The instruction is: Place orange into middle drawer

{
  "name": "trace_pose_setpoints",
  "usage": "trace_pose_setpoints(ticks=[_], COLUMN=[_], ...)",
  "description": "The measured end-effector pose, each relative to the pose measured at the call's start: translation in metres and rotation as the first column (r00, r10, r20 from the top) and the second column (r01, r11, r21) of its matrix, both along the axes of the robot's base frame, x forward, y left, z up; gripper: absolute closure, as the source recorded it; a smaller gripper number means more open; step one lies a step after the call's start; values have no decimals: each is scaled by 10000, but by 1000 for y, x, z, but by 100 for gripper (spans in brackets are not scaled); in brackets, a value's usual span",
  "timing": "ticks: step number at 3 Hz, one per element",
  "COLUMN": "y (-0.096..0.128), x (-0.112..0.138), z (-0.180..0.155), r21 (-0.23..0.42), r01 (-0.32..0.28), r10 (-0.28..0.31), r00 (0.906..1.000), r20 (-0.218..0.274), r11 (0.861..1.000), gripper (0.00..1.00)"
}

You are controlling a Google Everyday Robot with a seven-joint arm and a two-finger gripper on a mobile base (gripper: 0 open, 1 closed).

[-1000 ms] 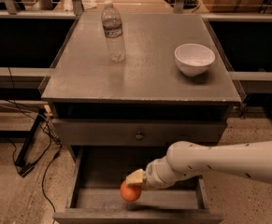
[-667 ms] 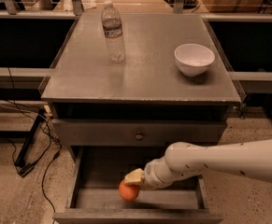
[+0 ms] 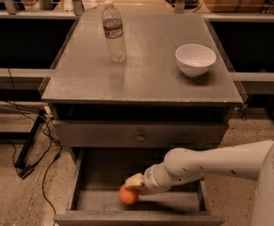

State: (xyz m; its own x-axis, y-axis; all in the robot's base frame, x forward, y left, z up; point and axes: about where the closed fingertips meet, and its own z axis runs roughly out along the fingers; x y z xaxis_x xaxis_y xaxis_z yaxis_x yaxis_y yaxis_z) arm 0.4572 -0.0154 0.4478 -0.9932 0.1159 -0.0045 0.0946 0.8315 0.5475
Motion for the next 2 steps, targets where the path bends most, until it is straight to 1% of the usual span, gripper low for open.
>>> trace_pose_setpoints(ticks=[1,2], y=[2,5], x=[6,6], z=[-17,-40], r21=[41,-25], r01=[200,313], r10=[-199,-314], r00=[9996,9979], r20=[-194,-571], r11=[9998,9995], gripper=[100,100])
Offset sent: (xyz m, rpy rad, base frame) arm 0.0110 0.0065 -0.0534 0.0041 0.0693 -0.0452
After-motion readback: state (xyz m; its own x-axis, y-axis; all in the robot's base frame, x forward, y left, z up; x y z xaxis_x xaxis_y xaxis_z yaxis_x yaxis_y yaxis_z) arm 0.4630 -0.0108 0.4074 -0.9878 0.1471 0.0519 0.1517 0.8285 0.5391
